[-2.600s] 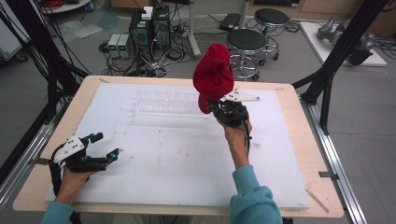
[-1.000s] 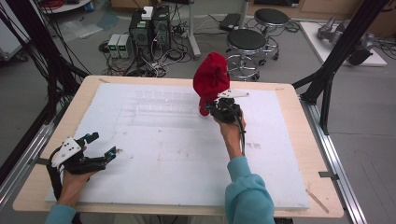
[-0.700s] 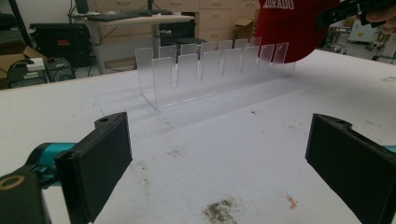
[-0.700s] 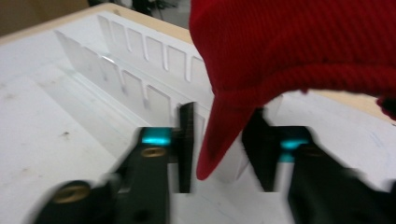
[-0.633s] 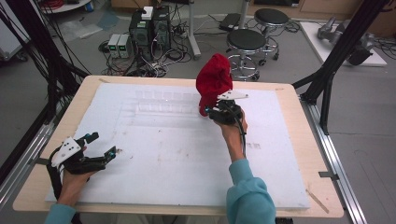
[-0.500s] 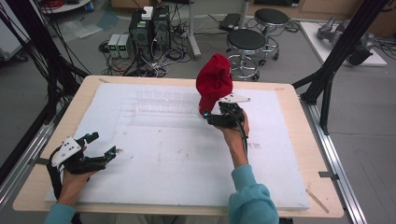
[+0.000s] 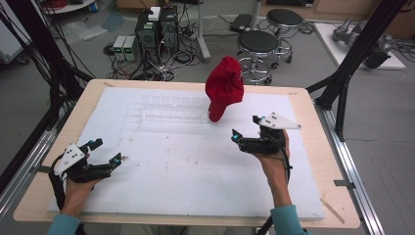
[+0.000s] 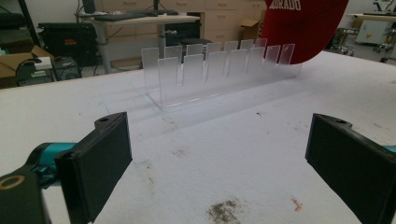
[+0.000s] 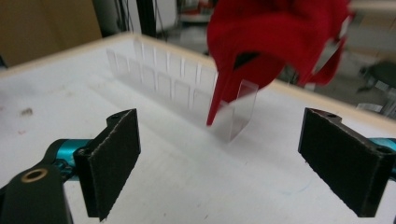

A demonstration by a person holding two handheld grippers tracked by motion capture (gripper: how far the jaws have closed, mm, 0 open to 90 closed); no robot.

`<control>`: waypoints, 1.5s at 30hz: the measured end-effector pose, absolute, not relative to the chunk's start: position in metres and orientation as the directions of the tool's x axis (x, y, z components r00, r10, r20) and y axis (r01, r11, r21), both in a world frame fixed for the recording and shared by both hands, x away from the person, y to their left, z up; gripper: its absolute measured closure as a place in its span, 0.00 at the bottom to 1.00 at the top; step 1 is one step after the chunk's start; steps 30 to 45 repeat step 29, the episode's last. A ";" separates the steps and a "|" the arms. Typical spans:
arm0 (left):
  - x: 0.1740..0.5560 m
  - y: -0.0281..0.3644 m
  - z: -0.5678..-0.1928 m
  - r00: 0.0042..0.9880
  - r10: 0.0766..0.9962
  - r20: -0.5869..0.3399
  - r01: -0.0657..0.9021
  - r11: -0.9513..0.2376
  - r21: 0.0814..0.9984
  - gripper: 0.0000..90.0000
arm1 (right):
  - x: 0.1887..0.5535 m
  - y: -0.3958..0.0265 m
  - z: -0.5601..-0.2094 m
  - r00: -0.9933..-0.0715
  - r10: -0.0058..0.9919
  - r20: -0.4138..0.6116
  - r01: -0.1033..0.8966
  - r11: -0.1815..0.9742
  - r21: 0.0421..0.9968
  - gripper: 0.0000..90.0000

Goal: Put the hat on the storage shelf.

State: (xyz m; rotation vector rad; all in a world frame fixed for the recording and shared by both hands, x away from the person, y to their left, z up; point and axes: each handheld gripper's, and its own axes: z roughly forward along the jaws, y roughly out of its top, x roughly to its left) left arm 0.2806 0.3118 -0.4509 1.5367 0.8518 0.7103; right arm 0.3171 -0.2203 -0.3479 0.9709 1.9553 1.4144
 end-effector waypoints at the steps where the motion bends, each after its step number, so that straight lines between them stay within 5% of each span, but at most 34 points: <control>1: 0.280 0.312 -0.451 0.548 0.836 -0.025 0.124 -0.051 0.991 0.08 | 0.311 -0.224 -0.349 -0.600 0.800 -0.014 0.227 0.187 0.956 0.13; 12: 0.279 0.312 -0.451 0.541 0.841 -0.016 0.109 -0.051 0.993 0.08 | 0.267 -0.269 -0.390 -0.557 0.830 -0.041 0.152 0.151 0.977 0.13; 25: 0.275 0.311 -0.452 0.530 0.848 -0.002 0.077 -0.047 0.996 0.08 | 0.255 -0.276 -0.448 -0.485 0.874 -0.011 0.168 0.106 0.980 0.13; 45: 0.275 0.311 -0.452 0.526 0.851 -0.001 0.075 -0.045 0.996 0.08 | 0.252 -0.274 -0.450 -0.487 0.873 -0.034 0.145 0.120 0.982 0.13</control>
